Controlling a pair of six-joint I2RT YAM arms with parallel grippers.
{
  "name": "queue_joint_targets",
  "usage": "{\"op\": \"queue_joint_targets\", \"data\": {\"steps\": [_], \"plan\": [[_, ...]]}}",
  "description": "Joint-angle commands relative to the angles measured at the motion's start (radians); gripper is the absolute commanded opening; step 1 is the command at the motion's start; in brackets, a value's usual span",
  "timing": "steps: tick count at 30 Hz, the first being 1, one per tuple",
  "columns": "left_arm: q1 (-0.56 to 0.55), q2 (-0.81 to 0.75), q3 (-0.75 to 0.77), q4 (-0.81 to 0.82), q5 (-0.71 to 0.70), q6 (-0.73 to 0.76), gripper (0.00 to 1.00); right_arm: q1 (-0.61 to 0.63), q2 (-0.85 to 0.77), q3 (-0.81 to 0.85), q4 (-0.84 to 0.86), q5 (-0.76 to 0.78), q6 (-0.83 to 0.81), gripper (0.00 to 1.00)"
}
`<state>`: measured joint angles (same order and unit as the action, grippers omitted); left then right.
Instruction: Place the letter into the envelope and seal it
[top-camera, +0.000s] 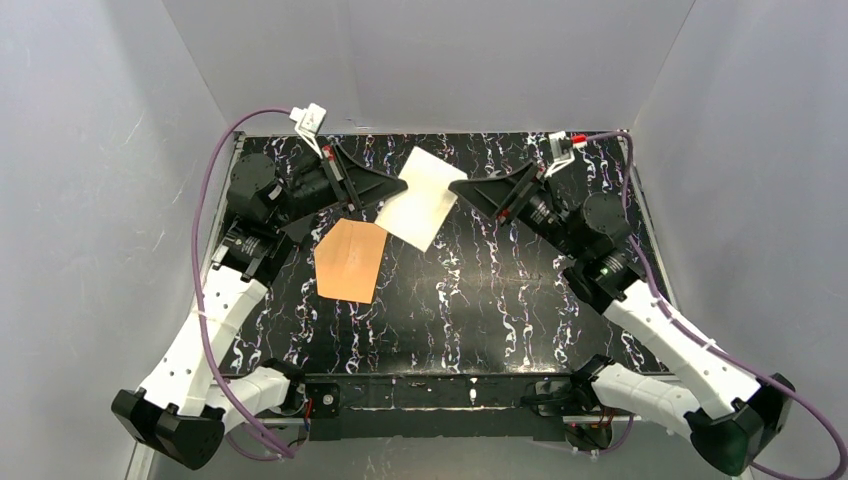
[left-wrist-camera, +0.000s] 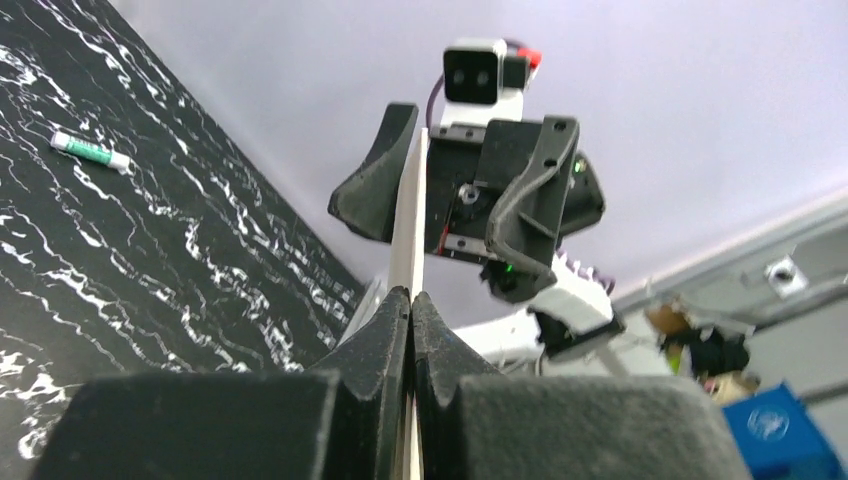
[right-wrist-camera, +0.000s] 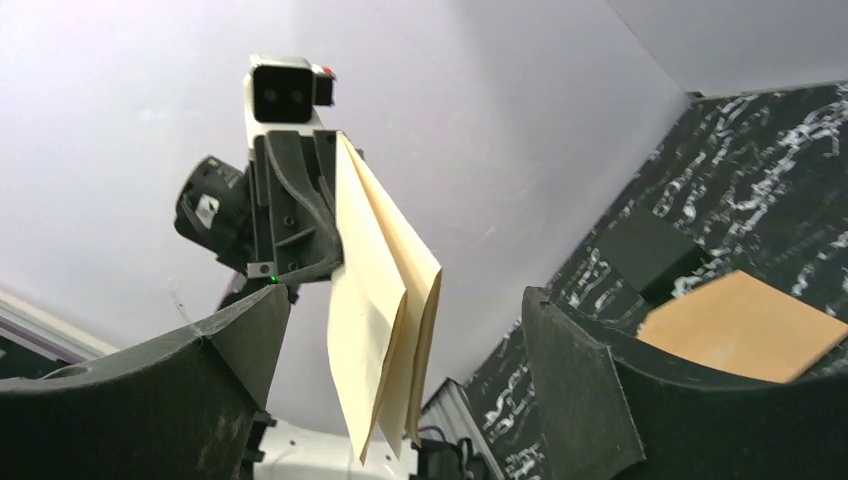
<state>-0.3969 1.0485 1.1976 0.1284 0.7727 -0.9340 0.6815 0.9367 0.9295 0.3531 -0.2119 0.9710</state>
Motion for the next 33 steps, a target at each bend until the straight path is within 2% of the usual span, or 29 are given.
{"op": "queue_joint_targets", "data": {"steps": [1, 7, 10, 13, 14, 17, 21, 23, 26, 27, 29, 30, 32, 33], "plan": [[-0.004, -0.016, 0.031, 0.056, -0.217, -0.177, 0.0, 0.009, 0.076, 0.097, 0.216, -0.013, 0.128, 0.94], [-0.004, 0.041, 0.094, 0.141, -0.258, -0.31, 0.0, 0.01, 0.132, 0.106, 0.251, 0.06, 0.235, 0.91], [-0.004, 0.077, 0.135, 0.165, -0.245, -0.328, 0.0, 0.01, 0.162, 0.139, 0.266, 0.035, 0.256, 0.87], [-0.003, 0.097, 0.145, 0.179, -0.254, -0.331, 0.0, 0.01, 0.188, 0.163, 0.277, 0.007, 0.276, 0.72], [-0.004, 0.102, 0.146, 0.183, -0.251, -0.331, 0.0, 0.01, 0.192, 0.167, 0.284, 0.004, 0.284, 0.63], [-0.003, 0.105, 0.137, 0.187, -0.247, -0.33, 0.0, 0.01, 0.2, 0.171, 0.306, 0.0, 0.299, 0.45], [-0.004, 0.087, 0.107, 0.188, -0.271, -0.315, 0.0, 0.01, 0.195, 0.179, 0.306, -0.002, 0.292, 0.35], [-0.003, 0.077, 0.096, 0.186, -0.281, -0.297, 0.0, 0.01, 0.191, 0.188, 0.272, -0.002, 0.272, 0.31], [-0.004, 0.067, 0.078, 0.186, -0.286, -0.262, 0.0, 0.01, 0.201, 0.27, 0.081, -0.011, 0.182, 0.09], [-0.004, 0.064, 0.071, 0.186, -0.287, -0.254, 0.0, 0.01, 0.205, 0.283, 0.037, -0.009, 0.163, 0.06], [-0.004, 0.058, 0.056, 0.186, -0.289, -0.24, 0.0, 0.01, 0.204, 0.274, 0.033, 0.003, 0.156, 0.06], [-0.004, 0.059, 0.052, 0.183, -0.286, -0.229, 0.0, 0.01, 0.203, 0.269, 0.037, 0.005, 0.157, 0.1], [-0.003, 0.065, 0.048, 0.172, -0.277, -0.214, 0.0, 0.01, 0.211, 0.27, 0.031, -0.003, 0.157, 0.33], [-0.003, 0.068, 0.049, 0.168, -0.271, -0.202, 0.0, 0.01, 0.22, 0.271, 0.035, -0.014, 0.16, 0.39]]}}
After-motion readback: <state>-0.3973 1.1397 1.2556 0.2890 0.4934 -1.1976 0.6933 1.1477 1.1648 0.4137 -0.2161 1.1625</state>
